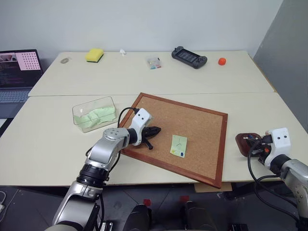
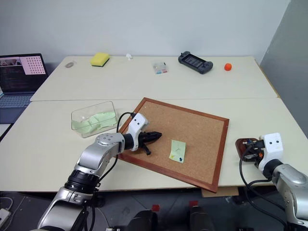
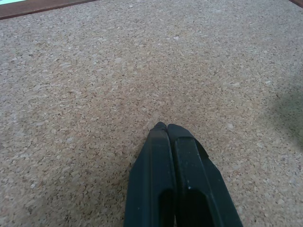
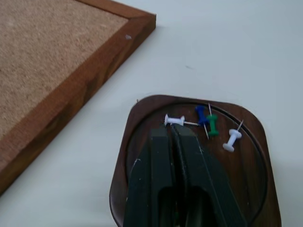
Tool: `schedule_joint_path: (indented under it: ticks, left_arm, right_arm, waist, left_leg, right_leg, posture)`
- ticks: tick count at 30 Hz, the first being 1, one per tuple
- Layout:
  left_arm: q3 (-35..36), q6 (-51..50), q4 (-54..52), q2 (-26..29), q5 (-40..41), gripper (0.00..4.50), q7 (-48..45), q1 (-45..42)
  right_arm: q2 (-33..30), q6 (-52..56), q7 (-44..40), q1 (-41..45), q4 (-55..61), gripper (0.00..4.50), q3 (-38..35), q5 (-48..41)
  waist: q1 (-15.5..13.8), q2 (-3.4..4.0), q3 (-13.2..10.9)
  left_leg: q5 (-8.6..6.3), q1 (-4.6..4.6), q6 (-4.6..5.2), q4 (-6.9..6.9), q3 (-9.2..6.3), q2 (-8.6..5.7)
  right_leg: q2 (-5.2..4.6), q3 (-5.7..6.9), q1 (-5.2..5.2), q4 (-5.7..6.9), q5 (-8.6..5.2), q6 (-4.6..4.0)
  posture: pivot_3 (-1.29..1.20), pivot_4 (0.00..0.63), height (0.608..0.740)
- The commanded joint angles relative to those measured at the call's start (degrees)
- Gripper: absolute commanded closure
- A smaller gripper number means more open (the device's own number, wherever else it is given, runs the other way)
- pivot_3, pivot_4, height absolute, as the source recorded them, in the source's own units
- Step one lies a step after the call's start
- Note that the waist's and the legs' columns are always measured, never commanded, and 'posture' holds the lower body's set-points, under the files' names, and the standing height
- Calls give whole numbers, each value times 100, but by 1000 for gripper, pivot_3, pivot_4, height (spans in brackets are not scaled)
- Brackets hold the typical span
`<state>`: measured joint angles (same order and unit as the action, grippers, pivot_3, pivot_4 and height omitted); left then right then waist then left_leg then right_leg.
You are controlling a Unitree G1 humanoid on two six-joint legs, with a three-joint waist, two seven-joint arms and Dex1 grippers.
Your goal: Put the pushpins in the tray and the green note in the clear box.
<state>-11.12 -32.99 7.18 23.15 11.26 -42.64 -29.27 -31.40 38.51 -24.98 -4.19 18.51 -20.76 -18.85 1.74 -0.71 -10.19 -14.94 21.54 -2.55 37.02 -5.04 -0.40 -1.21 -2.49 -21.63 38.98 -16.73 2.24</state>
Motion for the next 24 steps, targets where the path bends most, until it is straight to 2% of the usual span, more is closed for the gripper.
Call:
schedule_joint_path:
  ticks: [1, 2, 4, 6, 9, 16, 20, 22, 24]
  left_arm:
    - [-122, -40, 184, 3, -160, 4500, 19, 55]
    - [-122, -28, 193, -2, -167, 4500, 23, 53]
    - [-121, -13, 197, -7, -178, 4500, 28, 57]
    - [-118, -15, 171, -16, -181, 4500, 40, 75]
    - [-111, -26, 136, -43, -181, 4500, 57, 95]
    - [-99, 5, 169, -98, -194, 4500, 81, 67]
    - [-101, 11, 184, -113, -195, 4500, 73, 57]
    - [-101, 15, 203, -114, -197, 4500, 66, 41]
    - [-105, 28, 242, -116, -203, 4500, 57, 11]
  right_arm:
    - [103, -263, 144, -1, -153, 4262, 7, 123]
    - [107, -292, 150, 8, -174, 4001, 13, 131]
    - [106, -326, 145, 12, -186, 3824, 24, 135]
    - [83, -345, 127, 4, -189, 3279, 15, 126]
    - [11, -397, 77, -18, -232, 2775, -4, 158]
    - [-103, -458, -51, -41, -122, 1242, -79, 120]
    - [-301, -344, -432, -31, 250, 346, -302, -257]
    - [-479, -151, -810, -62, 508, 35, -379, -646]
    - [-725, -21, -1288, -88, 699, 35, -382, -1038]
  waist:
    - [-2, -1, 1]
    - [-2, -1, 1]
    - [-5, -1, 0]
    - [-4, -1, 0]
    - [-5, -1, 1]
    - [-5, -1, 0]
    - [-6, -1, 0]
    - [-6, -1, 0]
    - [-6, -2, -1]
  left_leg:
    - [0, -1, 0, 0, 0, 0]
    - [0, -4, 0, 0, 0, 0]
    - [0, -6, 0, 0, 0, 0]
    - [0, -7, 0, -1, -1, 0]
    - [0, -9, 0, -2, 0, 1]
    - [0, -9, 0, -2, 0, 0]
    - [0, -8, 0, -2, 0, 0]
    - [0, -8, 0, -2, -1, 0]
    - [0, -8, 0, -2, -2, 0]
  right_leg:
    - [0, 0, 1, -1, 0, 1]
    - [0, 0, 5, -2, 0, 1]
    - [0, 0, 9, -3, 0, 1]
    - [0, 0, 10, -3, 0, 0]
    - [0, -1, 11, -3, -1, 1]
    - [-1, -1, 12, -5, -3, 6]
    - [-2, -1, 12, -5, -4, 6]
    - [-3, -1, 12, -5, -7, 11]
    - [-2, 0, 13, -6, -15, 26]
  posture:
    - [0, 150, 740]
    - [0, 150, 740]
    - [0, 150, 740]
    - [0, 150, 740]
    - [0, 150, 740]
    - [0, 150, 740]
    - [0, 150, 740]
    - [0, 150, 740]
    - [0, 150, 740]
